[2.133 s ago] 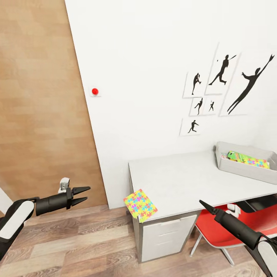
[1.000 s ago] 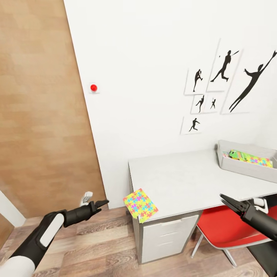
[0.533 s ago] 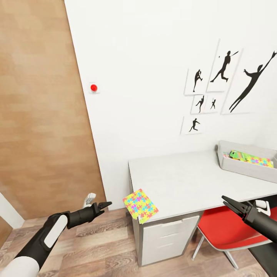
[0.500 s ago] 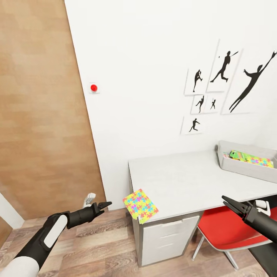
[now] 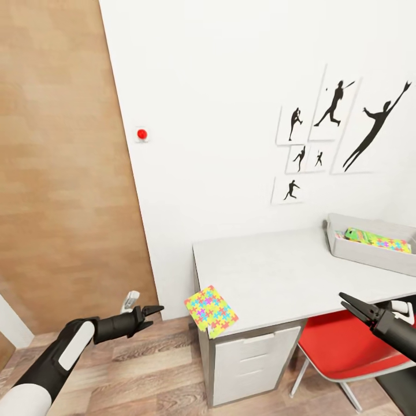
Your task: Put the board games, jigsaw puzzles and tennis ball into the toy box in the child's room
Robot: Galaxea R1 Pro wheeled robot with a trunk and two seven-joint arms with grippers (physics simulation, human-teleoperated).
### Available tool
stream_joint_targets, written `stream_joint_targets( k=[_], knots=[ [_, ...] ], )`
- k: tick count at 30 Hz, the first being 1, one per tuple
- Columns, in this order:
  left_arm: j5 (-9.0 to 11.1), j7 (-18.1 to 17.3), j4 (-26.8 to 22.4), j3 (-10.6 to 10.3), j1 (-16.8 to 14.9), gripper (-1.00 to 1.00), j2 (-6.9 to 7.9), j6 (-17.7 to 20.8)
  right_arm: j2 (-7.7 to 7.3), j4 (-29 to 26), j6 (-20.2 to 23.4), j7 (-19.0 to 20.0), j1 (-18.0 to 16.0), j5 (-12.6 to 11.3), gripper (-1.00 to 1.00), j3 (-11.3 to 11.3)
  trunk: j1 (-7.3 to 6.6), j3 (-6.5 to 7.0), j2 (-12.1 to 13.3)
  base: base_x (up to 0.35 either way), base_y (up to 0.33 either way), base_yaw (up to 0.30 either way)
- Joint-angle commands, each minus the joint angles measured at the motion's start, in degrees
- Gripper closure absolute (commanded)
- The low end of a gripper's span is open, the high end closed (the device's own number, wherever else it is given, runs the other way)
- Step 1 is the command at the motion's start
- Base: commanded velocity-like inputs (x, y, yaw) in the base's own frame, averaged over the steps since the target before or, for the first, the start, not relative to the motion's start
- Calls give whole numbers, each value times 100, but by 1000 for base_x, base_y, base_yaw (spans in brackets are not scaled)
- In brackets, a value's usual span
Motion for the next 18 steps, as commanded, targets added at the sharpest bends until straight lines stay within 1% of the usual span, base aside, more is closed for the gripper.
stream_joint_targets(
  k=[1, 4, 8, 14, 16, 18],
  knots=[
    [18, -7, 0, -8, -8, -100, 10, 53, 0, 0, 25, 22, -6, 9, -100, -12, 24, -17, -47, 0, 0, 32],
    [22, -6, 0, 6, -14, -100, 12, 109, 0, 0, 21, 22, -4, 15, -100, -17, 89, -42, -168, 0, 0, 53],
    [39, 6, 0, 12, -16, -100, -26, 118, -1, 0, 23, 22, -4, 17, -100, -20, 177, -76, -328, 0, 0, 64],
    [42, 17, 48, 14, -17, -100, -81, -12, -1, 0, 17, 24, -3, 12, -100, -19, 309, -127, -569, 0, 0, 70],
    [48, 14, 50, 12, -17, -100, -104, -61, -1, 0, 21, 29, -4, 4, -100, -35, 353, -144, -649, 0, 0, 77],
    [52, 11, 52, 12, -17, -100, -122, -95, 1, 0, 24, 62, -4, -2, -100, -125, 397, -162, -729, 0, 0, 78]
  ],
)
